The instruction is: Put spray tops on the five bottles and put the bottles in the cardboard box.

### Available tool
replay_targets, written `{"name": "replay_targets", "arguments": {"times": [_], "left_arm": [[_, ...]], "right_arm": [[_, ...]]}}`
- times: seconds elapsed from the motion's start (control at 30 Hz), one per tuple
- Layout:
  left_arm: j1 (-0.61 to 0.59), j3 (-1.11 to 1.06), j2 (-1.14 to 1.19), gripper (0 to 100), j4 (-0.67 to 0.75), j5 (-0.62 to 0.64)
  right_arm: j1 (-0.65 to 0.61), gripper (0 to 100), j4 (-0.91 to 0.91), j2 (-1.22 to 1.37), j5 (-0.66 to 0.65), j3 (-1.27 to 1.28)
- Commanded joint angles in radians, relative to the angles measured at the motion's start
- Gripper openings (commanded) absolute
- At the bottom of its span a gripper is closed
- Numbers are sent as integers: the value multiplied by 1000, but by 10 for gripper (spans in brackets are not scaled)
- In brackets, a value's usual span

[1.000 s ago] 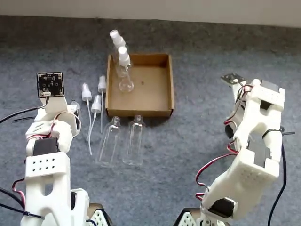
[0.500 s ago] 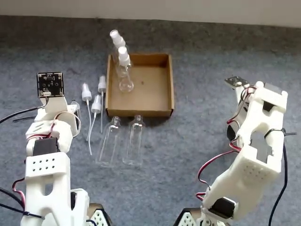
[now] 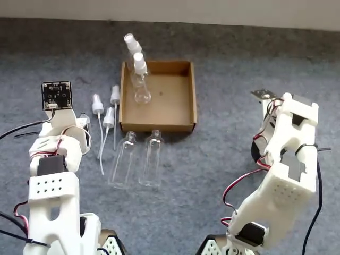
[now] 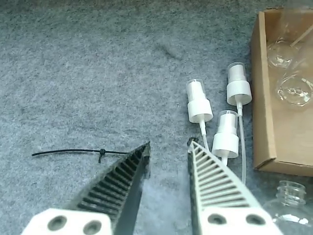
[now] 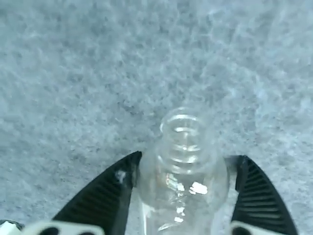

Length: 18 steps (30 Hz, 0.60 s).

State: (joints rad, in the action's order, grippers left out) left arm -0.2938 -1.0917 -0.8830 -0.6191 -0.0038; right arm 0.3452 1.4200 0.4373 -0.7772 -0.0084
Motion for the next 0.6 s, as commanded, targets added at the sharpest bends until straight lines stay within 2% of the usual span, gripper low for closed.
{"name": "replay_targets", "arguments": {"times": [0.0,0.57], "left_arm": [[16,2,-5,127,14,5],[15,2,-5,127,14,5]], "right_arm": [[-1,283,-7,-50,15,-15],[-45,283,-53,-111,58,-13]]}}
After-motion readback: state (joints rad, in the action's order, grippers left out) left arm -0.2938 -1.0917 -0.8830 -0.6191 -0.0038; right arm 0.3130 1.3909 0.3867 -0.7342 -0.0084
